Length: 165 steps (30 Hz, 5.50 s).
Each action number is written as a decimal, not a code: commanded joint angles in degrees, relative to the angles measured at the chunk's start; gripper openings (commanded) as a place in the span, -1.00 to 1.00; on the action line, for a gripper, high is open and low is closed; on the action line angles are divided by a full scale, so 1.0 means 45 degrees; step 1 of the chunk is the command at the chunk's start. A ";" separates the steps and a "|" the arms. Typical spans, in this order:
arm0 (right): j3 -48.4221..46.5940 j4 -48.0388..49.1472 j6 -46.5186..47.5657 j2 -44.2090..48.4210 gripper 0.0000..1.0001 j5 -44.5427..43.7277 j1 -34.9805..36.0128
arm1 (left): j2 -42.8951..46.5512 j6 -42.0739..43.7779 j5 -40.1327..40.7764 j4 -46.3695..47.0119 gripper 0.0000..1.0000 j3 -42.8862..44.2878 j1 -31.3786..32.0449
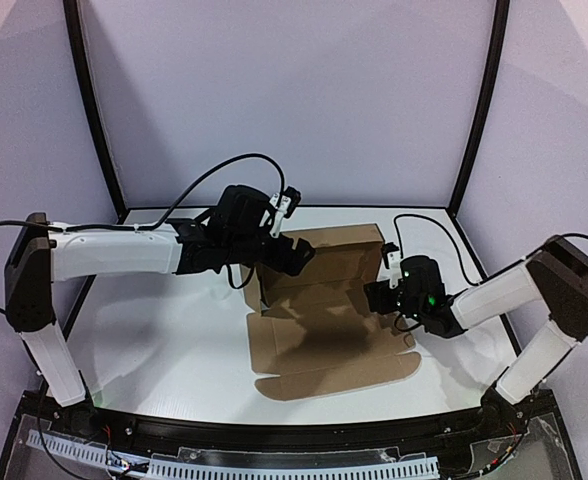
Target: Fold the paper box
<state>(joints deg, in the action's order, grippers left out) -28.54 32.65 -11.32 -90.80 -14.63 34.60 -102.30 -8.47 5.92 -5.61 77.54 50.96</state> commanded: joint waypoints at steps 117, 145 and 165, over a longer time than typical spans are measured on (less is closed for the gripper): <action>-1.2737 -1.5083 1.6094 -0.3352 0.57 0.9447 -0.1331 | 0.1179 -0.1761 -0.1921 0.0400 0.97 -0.5066 -0.2262; -1.1933 -1.4255 1.2825 -0.3038 0.33 0.8041 -0.0657 | -0.0193 -0.3555 0.6232 0.4354 0.30 -0.4255 0.0116; -1.2895 -1.5618 1.2692 -0.3251 0.30 0.8205 -0.0618 | -0.1216 -0.1351 0.2942 1.0514 0.61 -0.5526 -0.0581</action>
<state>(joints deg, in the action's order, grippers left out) -85.23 -31.40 45.65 -104.01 21.42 31.09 -107.17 -16.70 29.64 35.39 53.34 51.33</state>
